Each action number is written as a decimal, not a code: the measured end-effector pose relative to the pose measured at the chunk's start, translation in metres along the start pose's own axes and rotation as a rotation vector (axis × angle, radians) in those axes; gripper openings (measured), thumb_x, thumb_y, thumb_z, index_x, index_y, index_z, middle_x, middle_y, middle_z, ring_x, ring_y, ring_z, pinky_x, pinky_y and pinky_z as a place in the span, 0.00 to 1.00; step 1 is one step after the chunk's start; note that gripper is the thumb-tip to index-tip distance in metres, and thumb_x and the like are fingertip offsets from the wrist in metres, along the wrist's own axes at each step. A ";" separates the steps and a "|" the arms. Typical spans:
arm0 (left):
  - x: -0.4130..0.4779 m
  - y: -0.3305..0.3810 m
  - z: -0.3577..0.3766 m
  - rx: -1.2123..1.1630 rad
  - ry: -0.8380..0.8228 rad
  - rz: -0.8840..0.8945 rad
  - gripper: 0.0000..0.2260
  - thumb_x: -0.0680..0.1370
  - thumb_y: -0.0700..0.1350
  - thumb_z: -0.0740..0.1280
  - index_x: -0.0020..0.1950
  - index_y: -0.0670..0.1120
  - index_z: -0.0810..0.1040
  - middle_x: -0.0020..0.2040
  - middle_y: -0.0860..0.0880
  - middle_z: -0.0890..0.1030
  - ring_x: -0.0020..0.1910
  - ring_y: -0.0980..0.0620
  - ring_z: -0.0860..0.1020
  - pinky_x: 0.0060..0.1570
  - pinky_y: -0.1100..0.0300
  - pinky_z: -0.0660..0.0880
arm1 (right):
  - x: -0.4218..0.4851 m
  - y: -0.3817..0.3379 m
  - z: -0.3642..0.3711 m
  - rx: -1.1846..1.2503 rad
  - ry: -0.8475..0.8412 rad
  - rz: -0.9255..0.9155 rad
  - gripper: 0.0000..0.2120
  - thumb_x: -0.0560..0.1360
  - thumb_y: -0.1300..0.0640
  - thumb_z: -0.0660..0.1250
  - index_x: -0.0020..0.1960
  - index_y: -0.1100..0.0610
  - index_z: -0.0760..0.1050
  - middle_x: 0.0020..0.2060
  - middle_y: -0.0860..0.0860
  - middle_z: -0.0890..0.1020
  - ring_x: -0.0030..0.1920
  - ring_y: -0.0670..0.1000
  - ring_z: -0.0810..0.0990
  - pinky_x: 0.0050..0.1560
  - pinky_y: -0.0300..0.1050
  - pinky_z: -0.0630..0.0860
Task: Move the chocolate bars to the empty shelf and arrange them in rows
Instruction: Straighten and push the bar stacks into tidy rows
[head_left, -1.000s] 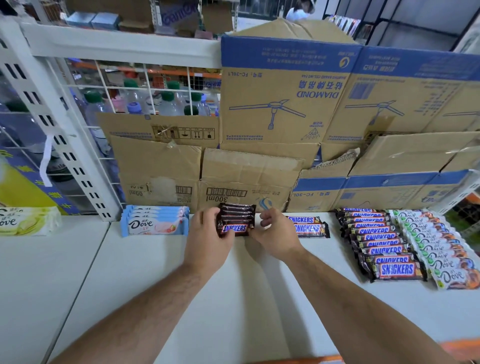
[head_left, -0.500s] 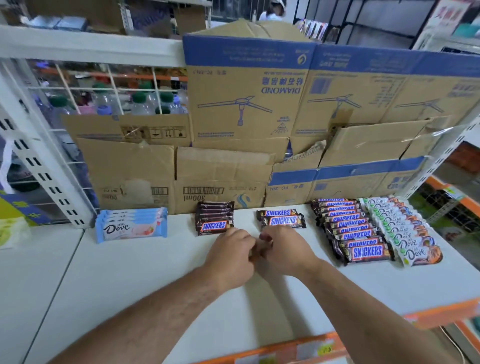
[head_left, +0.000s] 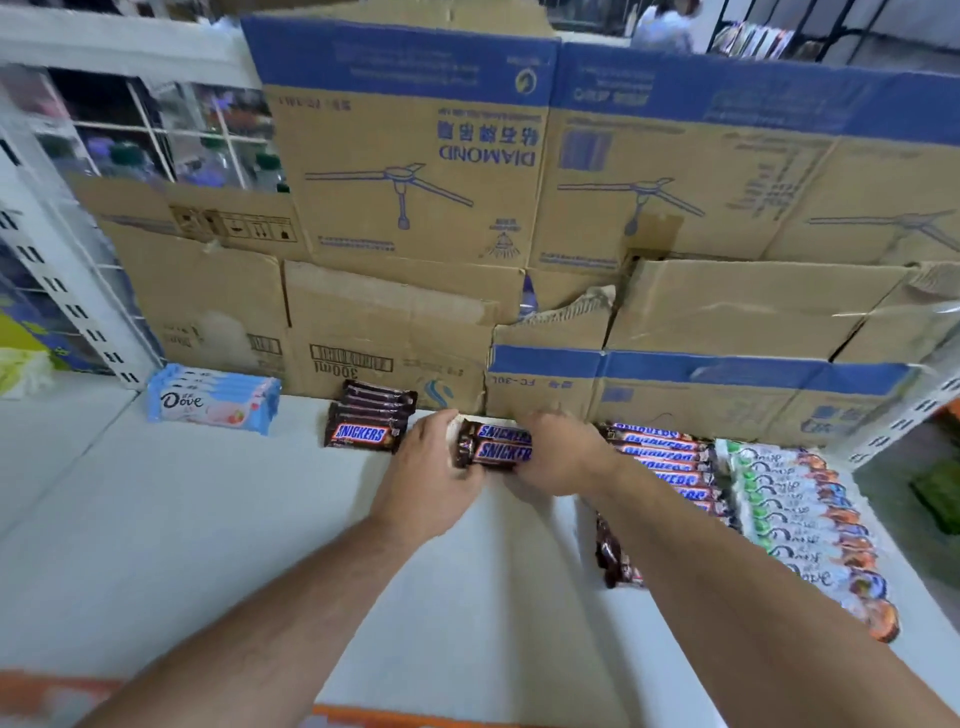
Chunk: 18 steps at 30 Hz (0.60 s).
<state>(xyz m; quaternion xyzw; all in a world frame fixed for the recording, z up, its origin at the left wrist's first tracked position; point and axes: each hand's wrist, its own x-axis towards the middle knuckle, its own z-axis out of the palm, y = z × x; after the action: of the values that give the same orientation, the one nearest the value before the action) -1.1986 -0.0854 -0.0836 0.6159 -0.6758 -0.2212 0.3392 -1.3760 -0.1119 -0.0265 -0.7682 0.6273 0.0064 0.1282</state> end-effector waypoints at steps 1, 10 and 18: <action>0.000 0.001 0.000 0.008 0.004 -0.003 0.30 0.69 0.49 0.72 0.69 0.49 0.68 0.63 0.51 0.74 0.58 0.50 0.75 0.60 0.54 0.72 | 0.003 0.003 0.000 -0.012 -0.020 -0.025 0.17 0.69 0.45 0.68 0.55 0.51 0.74 0.51 0.50 0.80 0.53 0.56 0.78 0.55 0.51 0.77; -0.009 0.003 -0.002 0.035 0.025 0.031 0.20 0.70 0.49 0.73 0.61 0.57 0.77 0.43 0.59 0.72 0.42 0.63 0.71 0.50 0.61 0.73 | -0.010 0.007 0.005 0.095 -0.004 -0.153 0.16 0.65 0.53 0.71 0.52 0.51 0.74 0.49 0.50 0.77 0.46 0.53 0.79 0.43 0.45 0.75; -0.009 -0.001 0.000 0.033 0.027 0.033 0.17 0.73 0.48 0.71 0.61 0.54 0.77 0.45 0.54 0.76 0.47 0.53 0.77 0.51 0.54 0.76 | -0.017 0.012 -0.007 0.107 -0.015 -0.064 0.10 0.70 0.49 0.70 0.50 0.50 0.76 0.40 0.48 0.80 0.40 0.51 0.79 0.38 0.43 0.74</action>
<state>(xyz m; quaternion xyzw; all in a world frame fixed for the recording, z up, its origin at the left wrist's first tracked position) -1.1978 -0.0770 -0.0854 0.6132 -0.6846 -0.1961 0.3417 -1.3921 -0.0994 -0.0192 -0.7799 0.6007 -0.0255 0.1739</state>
